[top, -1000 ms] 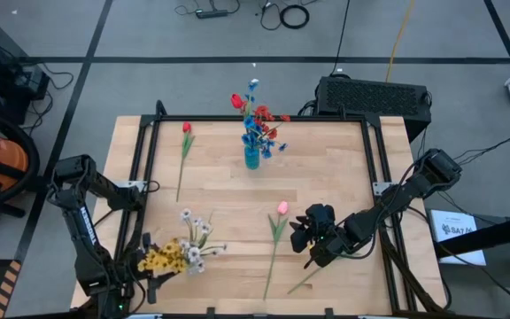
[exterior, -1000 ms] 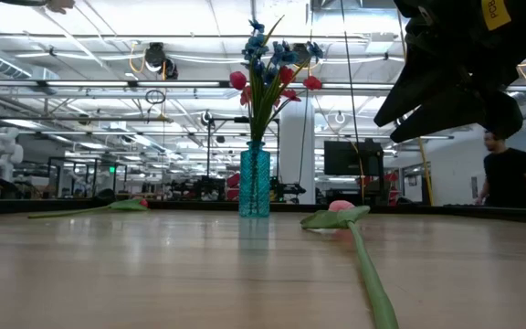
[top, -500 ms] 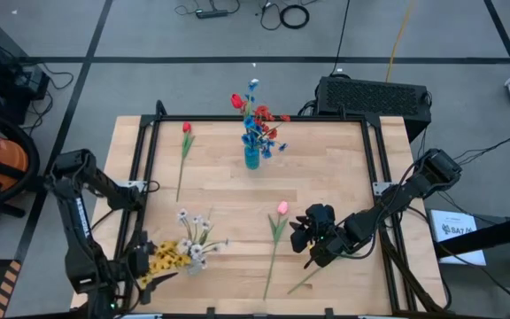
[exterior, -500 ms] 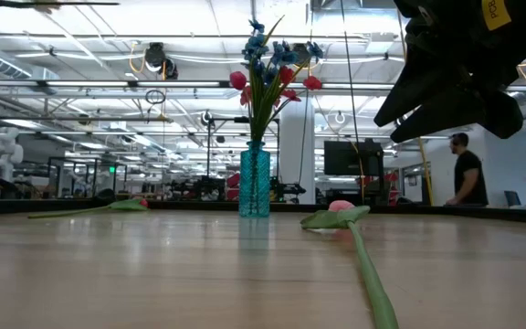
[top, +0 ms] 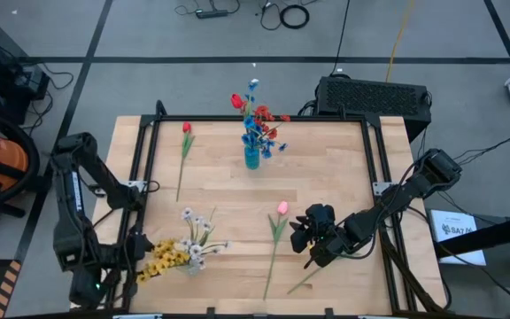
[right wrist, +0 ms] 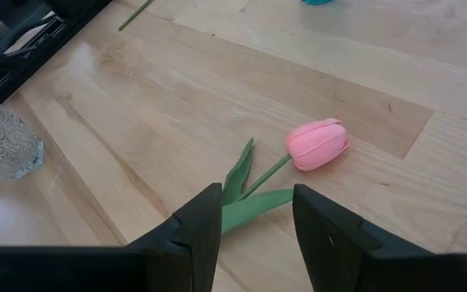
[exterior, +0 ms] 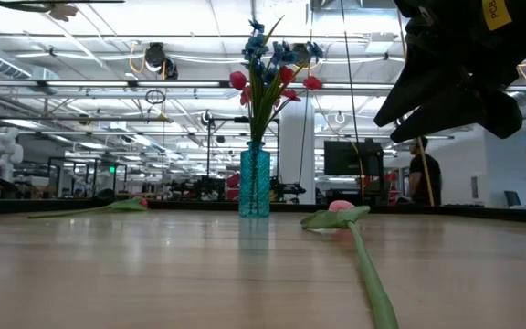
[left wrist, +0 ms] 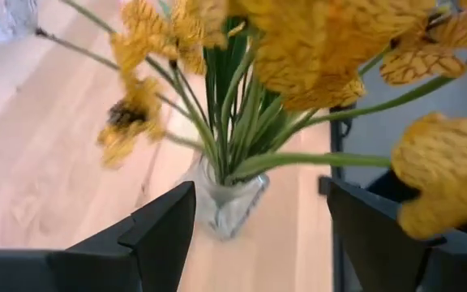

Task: Sort flowers into vase by color
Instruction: Put the right pink tulip into the transparent flower vase

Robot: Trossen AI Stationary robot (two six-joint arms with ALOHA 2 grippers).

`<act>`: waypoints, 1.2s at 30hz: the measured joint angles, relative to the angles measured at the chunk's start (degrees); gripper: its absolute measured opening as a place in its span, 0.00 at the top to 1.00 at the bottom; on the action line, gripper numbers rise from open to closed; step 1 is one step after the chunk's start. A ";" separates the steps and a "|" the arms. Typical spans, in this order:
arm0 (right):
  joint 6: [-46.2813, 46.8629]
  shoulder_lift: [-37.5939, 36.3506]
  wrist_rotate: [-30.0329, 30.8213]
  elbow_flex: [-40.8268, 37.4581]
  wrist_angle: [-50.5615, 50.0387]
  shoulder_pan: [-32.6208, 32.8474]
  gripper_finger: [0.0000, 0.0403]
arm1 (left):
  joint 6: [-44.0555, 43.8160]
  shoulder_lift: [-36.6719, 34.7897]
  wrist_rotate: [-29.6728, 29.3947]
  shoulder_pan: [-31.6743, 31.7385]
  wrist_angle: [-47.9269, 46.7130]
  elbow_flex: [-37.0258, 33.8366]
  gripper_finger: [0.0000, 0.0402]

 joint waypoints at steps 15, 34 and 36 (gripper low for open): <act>-1.07 0.00 0.00 0.00 -0.02 0.02 0.64 | -10.59 -9.92 5.34 0.47 -19.17 0.02 0.29; -2.82 0.00 0.00 0.00 -0.37 -0.10 0.64 | -2.16 -14.67 -4.46 17.14 -29.23 -1.75 0.29; -2.75 0.00 -0.03 0.00 -0.39 -0.36 0.64 | 0.46 -15.76 -4.54 20.08 -28.86 -2.03 0.29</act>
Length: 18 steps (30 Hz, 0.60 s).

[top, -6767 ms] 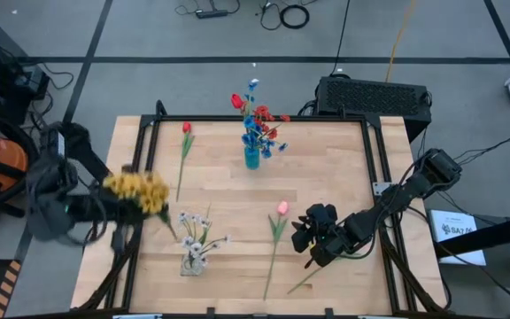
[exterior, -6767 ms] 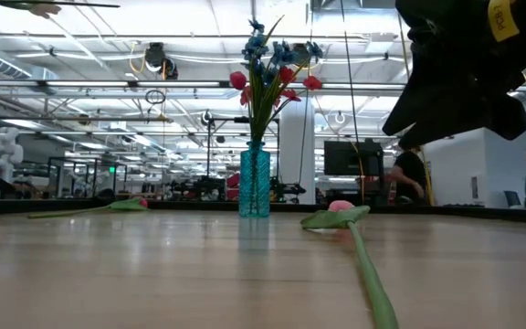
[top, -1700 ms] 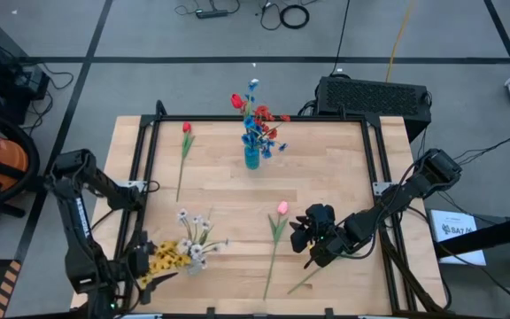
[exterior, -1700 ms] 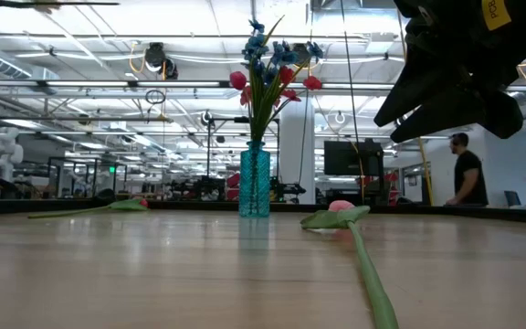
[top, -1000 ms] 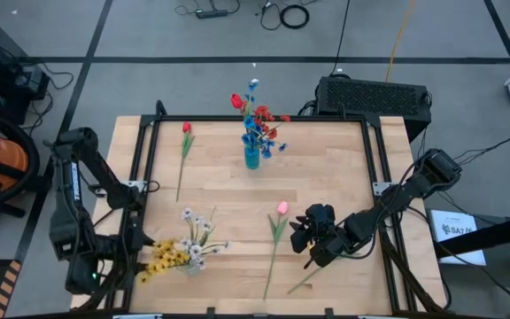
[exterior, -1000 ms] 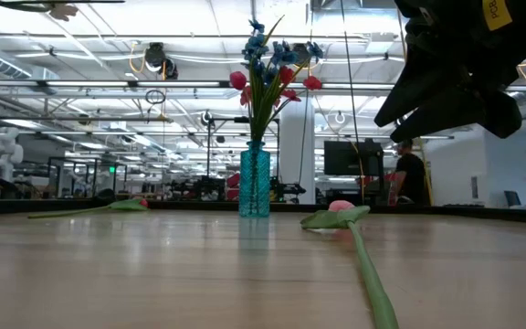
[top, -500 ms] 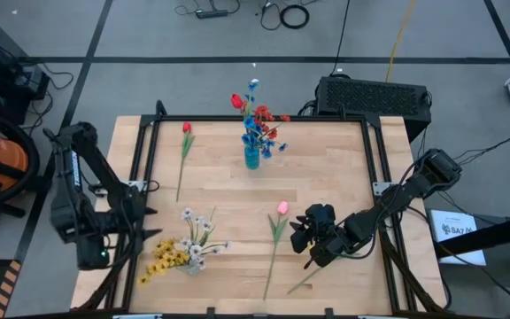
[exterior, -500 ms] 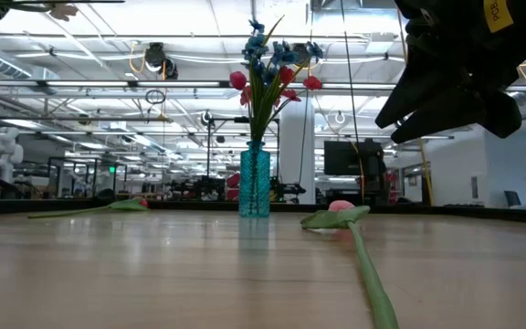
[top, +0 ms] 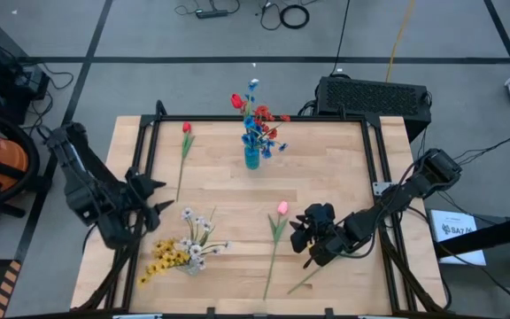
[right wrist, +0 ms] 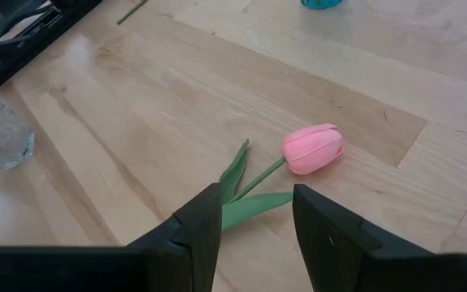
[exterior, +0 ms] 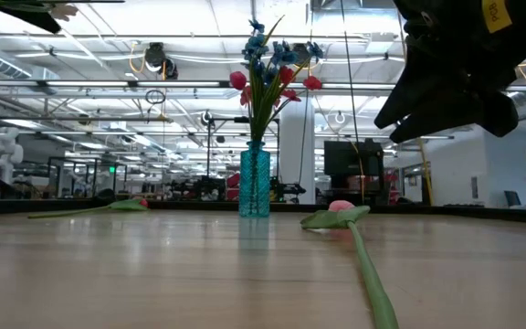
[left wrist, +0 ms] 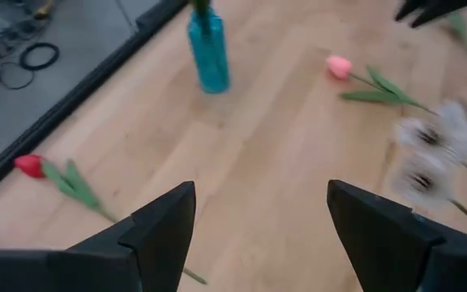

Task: Sort flowers into vase by color
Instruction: Put the right pink tulip into the transparent flower vase

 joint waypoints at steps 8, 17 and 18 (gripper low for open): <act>-0.31 0.00 -3.16 0.00 0.16 -4.39 0.64 | 23.62 -4.77 -0.20 10.50 18.23 -5.41 0.29; -2.01 0.00 0.68 0.02 0.40 -11.19 0.64 | 45.75 -6.81 2.35 22.86 29.67 -9.79 0.29; -2.81 0.00 0.65 0.02 0.41 -11.93 0.64 | 48.03 -6.79 3.09 24.33 30.75 -10.18 0.29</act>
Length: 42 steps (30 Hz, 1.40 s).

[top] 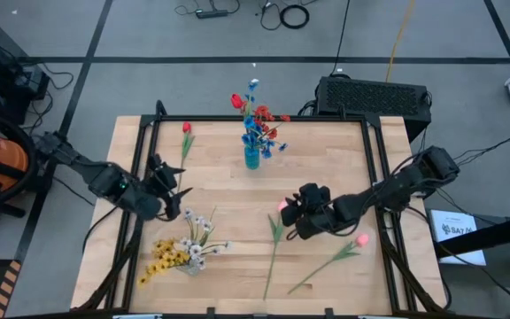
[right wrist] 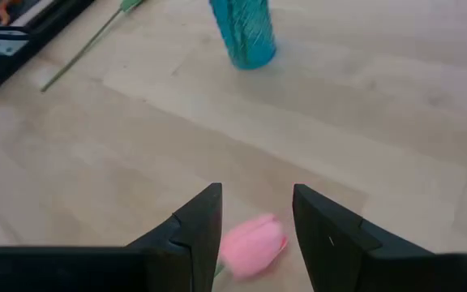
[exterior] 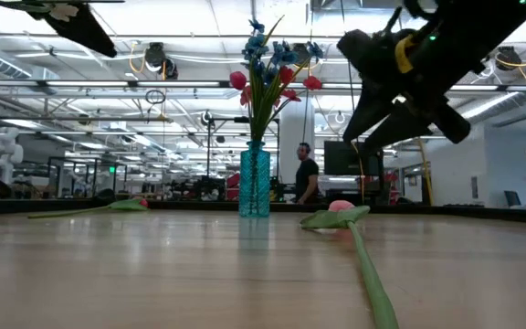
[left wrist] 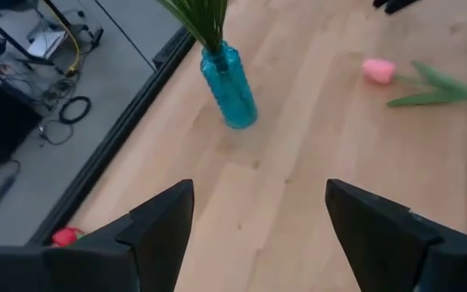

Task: Sort flowers into vase by color
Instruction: Put the right pink tulip into the transparent flower vase

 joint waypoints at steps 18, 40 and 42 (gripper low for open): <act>-0.80 0.02 -28.63 5.80 -20.36 -11.28 0.64 | 15.21 -0.28 6.91 15.07 13.65 -2.82 0.29; 64.20 1.68 -39.39 18.80 -43.05 20.33 0.64 | 14.69 -0.24 7.01 15.02 13.45 -2.80 0.29; 64.43 3.20 -41.03 18.76 -42.11 20.26 0.64 | 14.69 -0.24 7.02 15.02 13.33 -2.80 0.29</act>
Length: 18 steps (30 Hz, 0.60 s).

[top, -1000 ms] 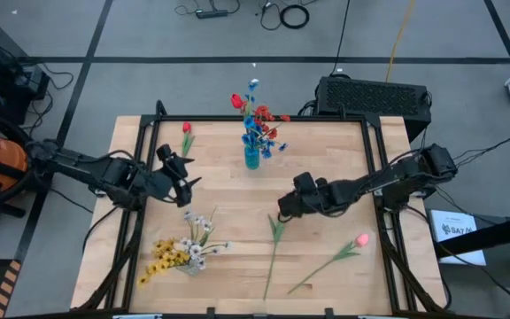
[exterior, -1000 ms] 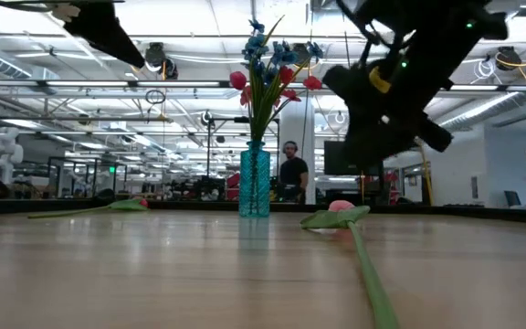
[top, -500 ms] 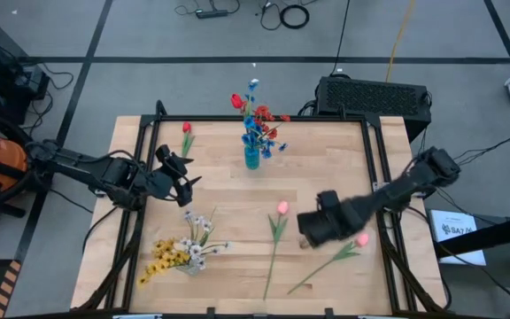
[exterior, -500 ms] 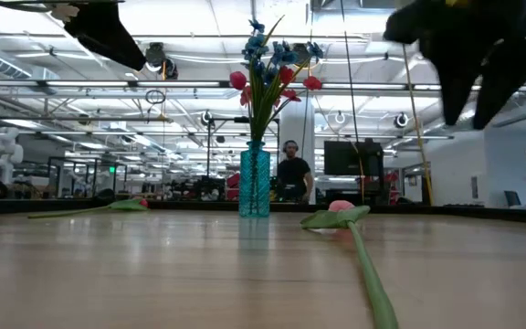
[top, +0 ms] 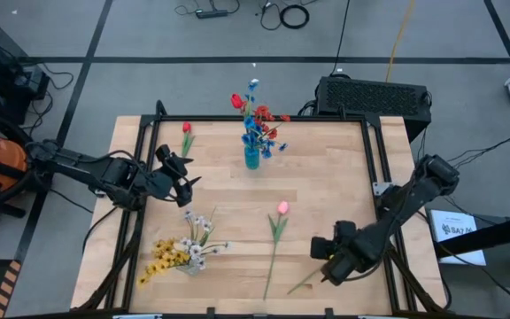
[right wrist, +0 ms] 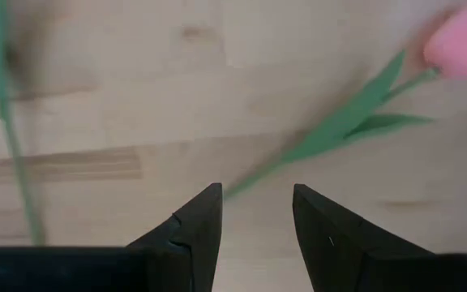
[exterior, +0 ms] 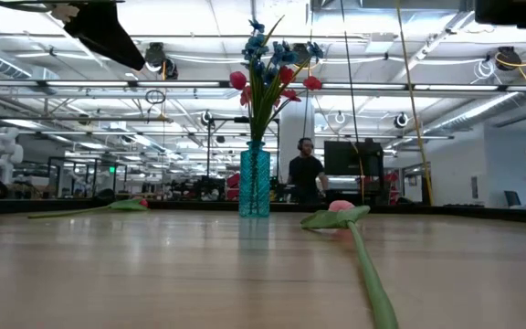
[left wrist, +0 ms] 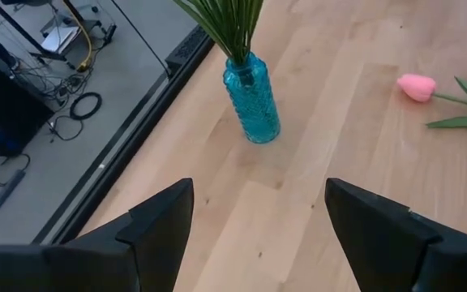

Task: Sort flowers into vase by color
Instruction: Put the right pink tulip into the transparent flower vase

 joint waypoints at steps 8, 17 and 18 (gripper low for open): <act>1.06 7.19 -5.72 0.02 7.89 0.38 0.64 | 0.02 0.00 -0.02 0.00 -1.29 0.04 0.29; 1.22 13.25 -6.19 0.00 11.57 0.32 0.64 | 0.00 0.00 0.00 0.00 -1.29 0.04 0.29; 1.27 13.60 -6.19 0.00 11.65 0.32 0.64 | -0.04 0.02 -0.02 0.00 -1.31 0.04 0.29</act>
